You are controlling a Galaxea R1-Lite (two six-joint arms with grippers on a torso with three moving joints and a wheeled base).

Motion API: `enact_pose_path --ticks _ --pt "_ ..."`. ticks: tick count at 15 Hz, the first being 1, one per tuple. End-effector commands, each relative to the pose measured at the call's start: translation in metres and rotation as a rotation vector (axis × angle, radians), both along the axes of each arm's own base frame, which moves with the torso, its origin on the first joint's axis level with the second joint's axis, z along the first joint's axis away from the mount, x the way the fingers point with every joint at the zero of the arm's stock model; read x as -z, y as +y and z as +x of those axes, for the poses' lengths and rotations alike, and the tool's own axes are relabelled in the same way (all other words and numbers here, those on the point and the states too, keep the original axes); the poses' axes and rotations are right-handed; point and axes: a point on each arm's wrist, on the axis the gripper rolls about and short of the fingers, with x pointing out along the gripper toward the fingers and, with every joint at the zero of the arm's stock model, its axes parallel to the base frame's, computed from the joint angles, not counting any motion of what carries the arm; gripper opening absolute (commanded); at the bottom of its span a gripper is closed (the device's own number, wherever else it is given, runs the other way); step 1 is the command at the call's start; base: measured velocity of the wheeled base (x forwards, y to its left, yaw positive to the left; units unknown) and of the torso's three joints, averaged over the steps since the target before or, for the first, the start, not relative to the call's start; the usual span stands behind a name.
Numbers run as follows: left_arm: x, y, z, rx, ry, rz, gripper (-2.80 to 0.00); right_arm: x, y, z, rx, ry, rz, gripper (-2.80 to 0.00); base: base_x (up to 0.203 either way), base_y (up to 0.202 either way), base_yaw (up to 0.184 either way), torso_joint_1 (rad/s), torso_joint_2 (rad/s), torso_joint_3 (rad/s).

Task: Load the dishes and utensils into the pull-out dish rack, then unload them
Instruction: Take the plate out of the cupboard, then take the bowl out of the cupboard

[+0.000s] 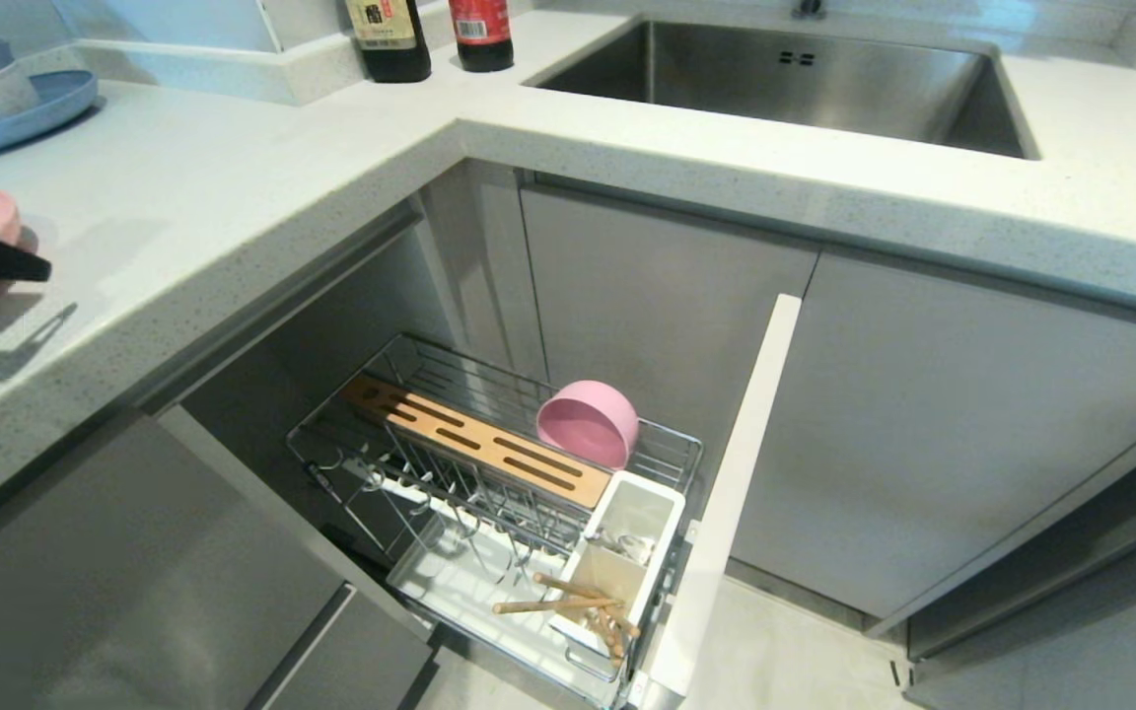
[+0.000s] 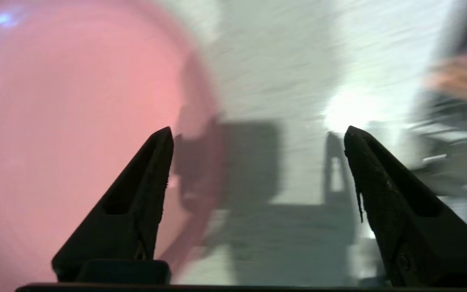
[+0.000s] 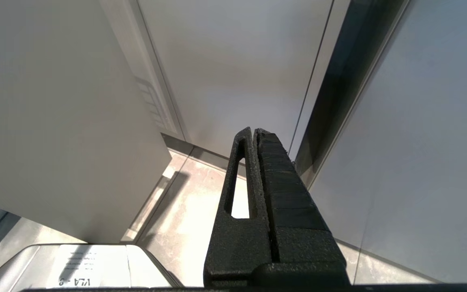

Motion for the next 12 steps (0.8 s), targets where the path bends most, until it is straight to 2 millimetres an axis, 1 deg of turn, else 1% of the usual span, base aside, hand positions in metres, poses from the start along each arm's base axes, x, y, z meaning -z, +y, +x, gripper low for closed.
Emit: enact_pose_path --ticks 1,2,3,6,7,8,10,11,12 --pt "-0.008 -0.006 -0.019 0.049 -0.065 -0.131 0.00 0.000 0.000 0.000 -0.001 0.002 0.000 -2.80 0.000 0.000 0.000 0.000 0.00 0.000" --pt "-0.013 -0.008 -0.027 0.059 -0.117 -0.220 -2.80 0.000 0.000 0.000 -0.001 0.002 0.000 -2.80 0.000 0.000 0.000 0.000 0.00 0.000" --pt "-0.019 -0.010 -0.036 0.074 -0.184 -0.295 -2.80 0.000 0.000 0.000 -0.001 0.001 0.000 -2.80 0.000 0.000 0.000 0.000 0.00 0.000" --pt "-0.035 -0.015 -0.050 0.063 -0.351 -0.549 -2.80 0.000 0.000 0.000 -0.001 0.002 0.000 -2.80 0.000 0.000 0.000 0.000 0.00 0.000" --pt "-0.040 -0.017 -0.057 0.067 -0.392 -0.643 -2.80 0.000 0.000 0.000 -0.001 0.001 0.000 -2.80 0.000 0.000 0.000 0.000 0.00 0.000" --pt "-0.044 -0.020 -0.066 0.080 -0.414 -0.734 -2.80 0.000 0.000 0.000 -0.002 0.001 0.000 -2.80 0.000 0.000 0.000 0.000 0.00 0.000" --pt "-0.047 -0.025 -0.079 0.122 -0.405 -0.895 -2.80 0.001 0.000 0.000 -0.001 0.002 0.000 -2.80 0.000 0.000 0.000 0.000 0.00 0.000" --pt "-0.046 -0.028 -0.083 0.134 -0.384 -0.958 -2.80 0.000 0.000 0.000 -0.001 0.001 0.000 -2.80 0.000 0.000 0.000 0.000 0.00 0.000" --pt "-0.043 -0.030 -0.082 0.108 -0.357 -1.024 -2.80 0.000 0.000 0.000 -0.001 0.002 0.000 -2.80 0.000 0.000 0.000 0.000 0.00 0.000"
